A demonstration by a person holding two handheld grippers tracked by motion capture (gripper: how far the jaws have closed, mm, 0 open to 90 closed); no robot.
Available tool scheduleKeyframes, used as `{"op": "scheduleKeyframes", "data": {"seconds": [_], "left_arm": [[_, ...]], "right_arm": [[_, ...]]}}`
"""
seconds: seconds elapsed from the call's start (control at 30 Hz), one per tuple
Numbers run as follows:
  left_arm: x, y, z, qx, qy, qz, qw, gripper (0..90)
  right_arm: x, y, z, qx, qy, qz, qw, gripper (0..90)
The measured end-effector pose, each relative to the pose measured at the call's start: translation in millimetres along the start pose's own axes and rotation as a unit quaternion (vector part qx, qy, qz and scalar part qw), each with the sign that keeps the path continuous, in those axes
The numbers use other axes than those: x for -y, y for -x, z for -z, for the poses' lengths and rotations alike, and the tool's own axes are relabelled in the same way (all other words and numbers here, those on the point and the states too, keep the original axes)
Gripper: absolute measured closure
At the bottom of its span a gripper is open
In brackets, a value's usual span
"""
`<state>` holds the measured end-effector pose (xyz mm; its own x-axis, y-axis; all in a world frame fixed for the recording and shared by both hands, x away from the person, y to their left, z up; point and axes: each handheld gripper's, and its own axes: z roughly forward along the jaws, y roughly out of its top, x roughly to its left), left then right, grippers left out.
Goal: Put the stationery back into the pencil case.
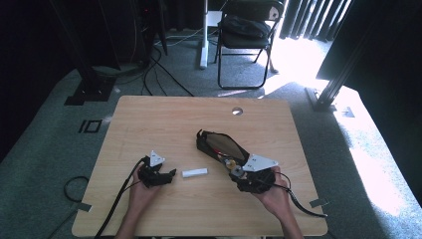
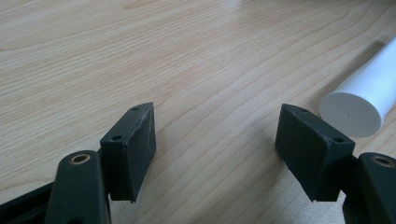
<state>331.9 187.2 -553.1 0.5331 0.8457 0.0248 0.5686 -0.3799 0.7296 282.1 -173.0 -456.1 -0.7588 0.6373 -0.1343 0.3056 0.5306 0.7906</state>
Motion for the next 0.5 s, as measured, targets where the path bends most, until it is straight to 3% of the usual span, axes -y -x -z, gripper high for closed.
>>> {"op": "scheduleKeyframes", "data": {"seconds": [0.5], "left_arm": [[0.0, 0.0, 0.0, 0.0, 0.0, 0.0, 1.0, 29.5]], "right_arm": [[-7.2, 4.6, 4.9, 0.009, 0.007, 0.003, 0.9999, 41.2]]}}
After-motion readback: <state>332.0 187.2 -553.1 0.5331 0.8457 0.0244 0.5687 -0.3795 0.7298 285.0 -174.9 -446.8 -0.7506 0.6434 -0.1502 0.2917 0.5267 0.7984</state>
